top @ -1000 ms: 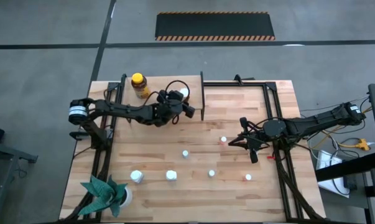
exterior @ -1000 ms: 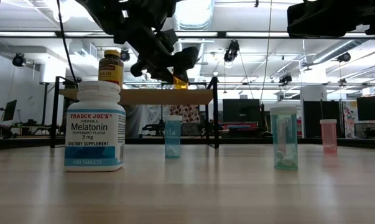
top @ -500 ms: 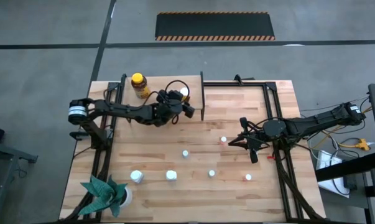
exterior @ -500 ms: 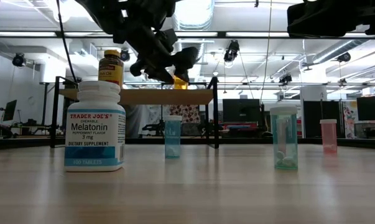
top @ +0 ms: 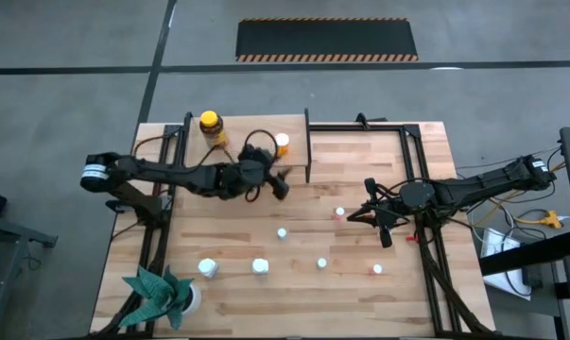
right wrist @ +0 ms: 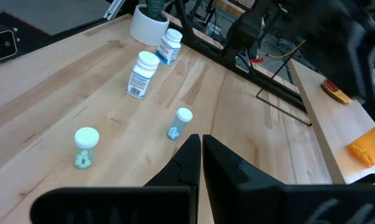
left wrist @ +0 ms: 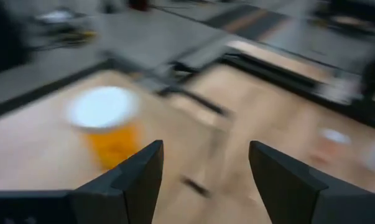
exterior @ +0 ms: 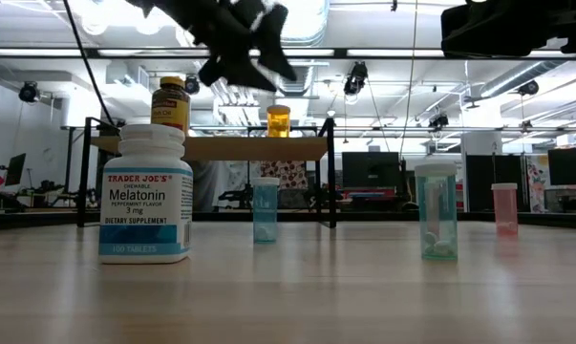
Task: Pick and place medicine bottles onto shelf by color
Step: Put the blue pill bottle on the shelf
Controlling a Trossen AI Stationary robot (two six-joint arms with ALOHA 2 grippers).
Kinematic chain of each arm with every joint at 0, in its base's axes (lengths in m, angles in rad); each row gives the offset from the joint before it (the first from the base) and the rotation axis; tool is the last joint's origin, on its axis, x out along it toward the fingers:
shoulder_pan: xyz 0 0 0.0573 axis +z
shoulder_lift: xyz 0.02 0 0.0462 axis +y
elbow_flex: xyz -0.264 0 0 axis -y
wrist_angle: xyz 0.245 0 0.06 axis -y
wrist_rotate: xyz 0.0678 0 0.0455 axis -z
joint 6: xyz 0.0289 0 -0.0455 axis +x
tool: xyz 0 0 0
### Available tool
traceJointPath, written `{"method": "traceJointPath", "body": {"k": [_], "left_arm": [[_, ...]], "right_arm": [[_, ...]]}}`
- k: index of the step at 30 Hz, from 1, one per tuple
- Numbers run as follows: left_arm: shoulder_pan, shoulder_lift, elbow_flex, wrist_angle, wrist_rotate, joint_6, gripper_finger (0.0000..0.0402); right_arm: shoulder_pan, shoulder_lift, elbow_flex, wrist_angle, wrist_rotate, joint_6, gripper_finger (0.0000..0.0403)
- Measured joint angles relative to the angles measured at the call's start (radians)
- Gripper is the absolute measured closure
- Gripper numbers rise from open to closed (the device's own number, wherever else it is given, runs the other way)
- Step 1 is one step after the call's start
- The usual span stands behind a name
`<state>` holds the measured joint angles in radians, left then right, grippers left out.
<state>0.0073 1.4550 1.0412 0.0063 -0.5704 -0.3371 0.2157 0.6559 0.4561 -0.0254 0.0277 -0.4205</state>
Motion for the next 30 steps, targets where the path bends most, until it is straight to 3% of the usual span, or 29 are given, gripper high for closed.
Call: {"method": "traceJointPath", "body": {"k": [7,12,20,24,30], "left_arm": [[-0.163,0.01,0.0,-0.036,0.159,0.004,0.0183],[-0.246,0.054,0.007,-0.163,0.174,-0.055,0.0183],[-0.265,0.179,0.016,-0.223,0.253,-0.101,0.0183],[-0.264,0.227,0.038,-0.319,0.256,-0.097,0.0183],[-0.264,0.242,0.045,-0.321,0.256,-0.093,0.0183]], "right_arm": [[0.0,0.0,0.0,0.0,0.0,0.0,0.0394],[0.0,0.0,0.0,0.0,0.0,0.0,0.0394],[0.0,0.006,0.0,0.0,0.0,0.001,0.0394],[0.0,0.014,0.001,0.001,0.0,0.001,0.0394],[0.0,0.021,0.001,-0.002,0.0,0.001,0.0394]]}}
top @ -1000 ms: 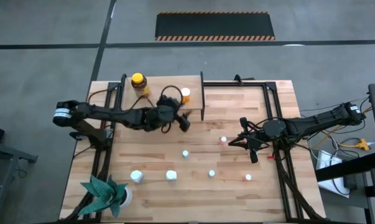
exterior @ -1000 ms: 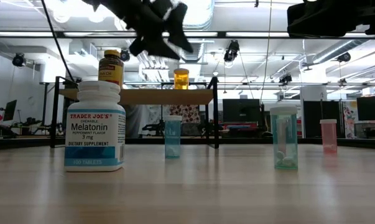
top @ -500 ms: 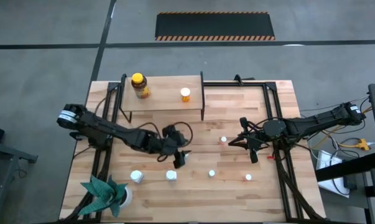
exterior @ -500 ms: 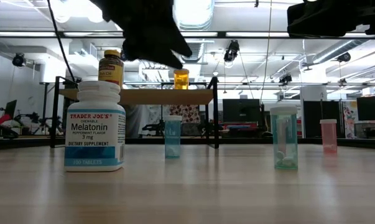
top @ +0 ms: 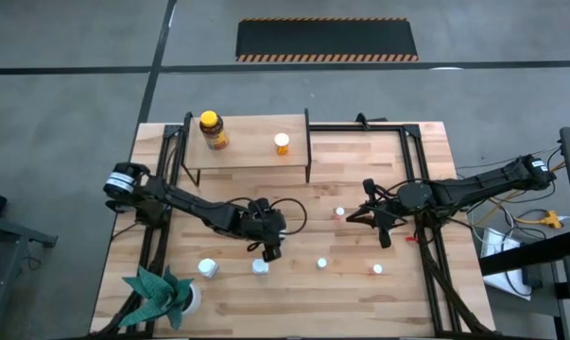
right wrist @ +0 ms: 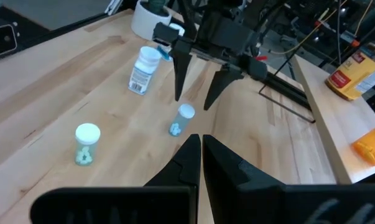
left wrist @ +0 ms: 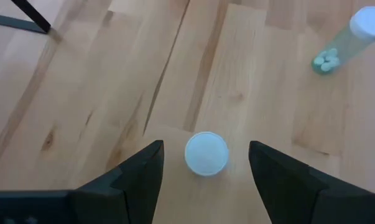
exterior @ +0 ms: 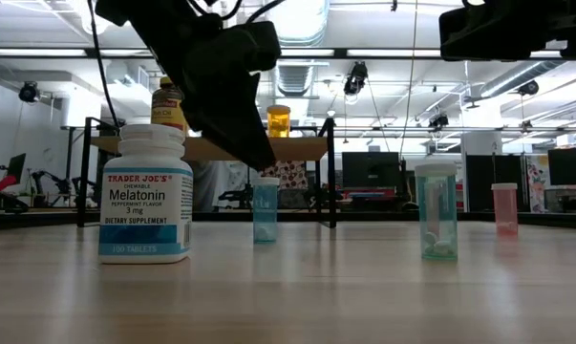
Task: Pick and place medicine bottles onto shelf by color
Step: Put the blue pill bottle on the shelf
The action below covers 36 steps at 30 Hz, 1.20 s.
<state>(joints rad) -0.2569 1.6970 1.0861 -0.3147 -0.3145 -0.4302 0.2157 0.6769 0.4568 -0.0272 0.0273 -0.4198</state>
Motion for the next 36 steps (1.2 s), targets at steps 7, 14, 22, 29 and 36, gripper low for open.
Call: {"method": "traceJointPath", "body": {"k": [7,14,22,29,36], "left_arm": [[0.0,0.044,-0.004,0.021,-0.003,0.0,0.0183],[0.0,0.084,-0.004,0.045,-0.004,-0.003,0.0183],[0.0,0.081,-0.004,0.045,-0.006,-0.007,0.024],[0.0,0.079,-0.004,0.044,0.007,-0.008,0.0319],[0.0,0.043,0.015,0.021,0.013,0.012,0.0313]], "right_arm": [[0.0,0.004,0.0,0.002,0.0,0.0,0.0394],[0.0,0.013,0.0,0.002,0.0,0.0,0.0394],[0.0,0.013,0.0,0.002,0.0,0.0,0.0394],[0.0,0.013,0.0,0.002,0.0,0.0,0.0394],[0.0,0.013,0.0,0.002,0.0,0.0,0.0394]]}}
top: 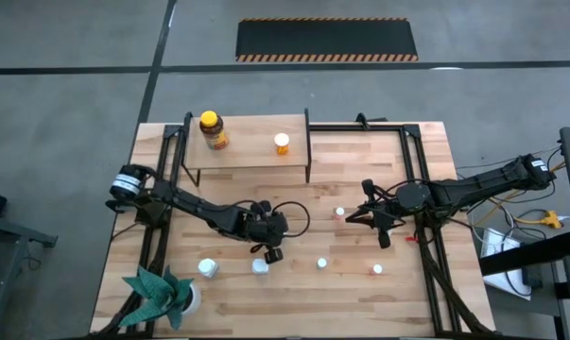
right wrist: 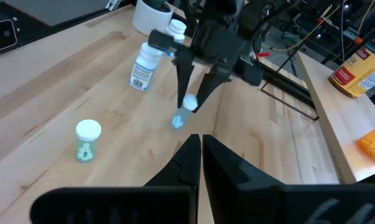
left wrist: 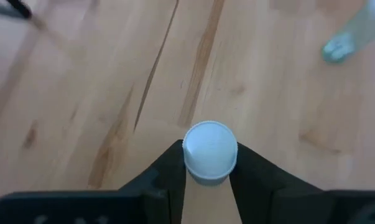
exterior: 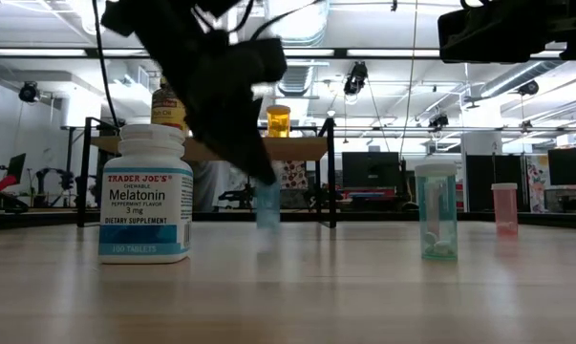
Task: Pick and place medicine bottles onto shelf by color
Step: Put the blue pill bottle on the shelf
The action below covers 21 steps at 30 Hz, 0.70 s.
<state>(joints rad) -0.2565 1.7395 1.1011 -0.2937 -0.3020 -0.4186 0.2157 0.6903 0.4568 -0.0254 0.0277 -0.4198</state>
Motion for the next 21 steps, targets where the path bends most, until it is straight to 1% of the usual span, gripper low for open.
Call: {"method": "traceJointPath", "body": {"k": [4,6,8,12,14,16,21], "left_arm": [[0.007,-0.059,0.036,-0.016,0.0,0.06,0.0311],[0.017,-0.096,0.055,-0.05,-0.006,0.081,0.0311],[0.034,-0.138,0.082,-0.097,-0.039,0.086,0.0311],[0.09,-0.241,0.139,-0.247,-0.109,0.087,0.0311],[0.135,-0.285,0.173,-0.341,-0.13,0.087,0.031],[0.192,-0.329,0.196,-0.4,-0.144,0.09,0.031],[0.352,-0.383,0.221,-0.451,-0.135,0.148,0.031]], "right_arm": [[0.0,0.0,0.0,0.0,0.0,0.0,0.0394],[0.0,0.0,0.0,0.0,0.0,0.0,0.0394],[0.0,0.0,0.0,0.0,0.0,0.0,0.0394],[0.0,0.0,0.0,0.0,0.0,0.002,0.0394],[0.0,0.0,0.0,0.001,0.0,0.009,0.0394],[0.0,0.0,-0.001,0.001,0.0,0.017,0.0394],[0.0,0.0,-0.001,0.009,0.0,0.02,0.0394]]}}
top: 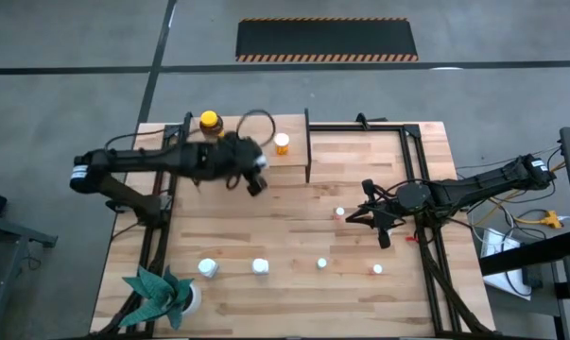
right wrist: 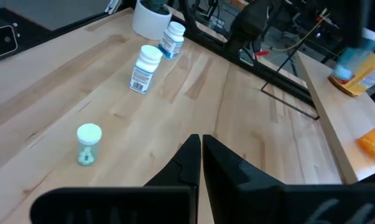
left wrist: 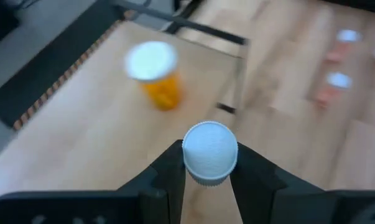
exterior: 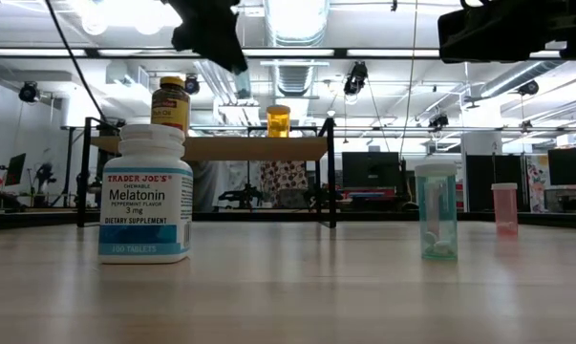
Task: Pick and place medicine bottles onto shelf by color
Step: Put the blue pill bottle on the shelf
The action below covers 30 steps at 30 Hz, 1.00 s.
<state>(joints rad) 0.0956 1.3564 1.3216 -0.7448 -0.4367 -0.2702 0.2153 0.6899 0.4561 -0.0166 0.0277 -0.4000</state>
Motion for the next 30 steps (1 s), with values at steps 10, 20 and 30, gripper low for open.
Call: {"method": "traceJointPath", "body": {"k": [10,20,30], "left_arm": [[0.217,0.044,0.0,-0.009,0.134,0.022,0.031],[0.232,0.101,0.0,-0.03,0.139,0.042,0.031],[0.233,0.11,0.0,-0.031,0.136,0.043,0.0296]], "right_arm": [[0.0,0.0,0.0,-0.001,0.0,0.008,0.0394],[0.0,0.0,0.0,-0.002,0.0,0.008,0.0394],[0.0,0.0,0.0,-0.003,0.0,0.007,0.0394]]}}
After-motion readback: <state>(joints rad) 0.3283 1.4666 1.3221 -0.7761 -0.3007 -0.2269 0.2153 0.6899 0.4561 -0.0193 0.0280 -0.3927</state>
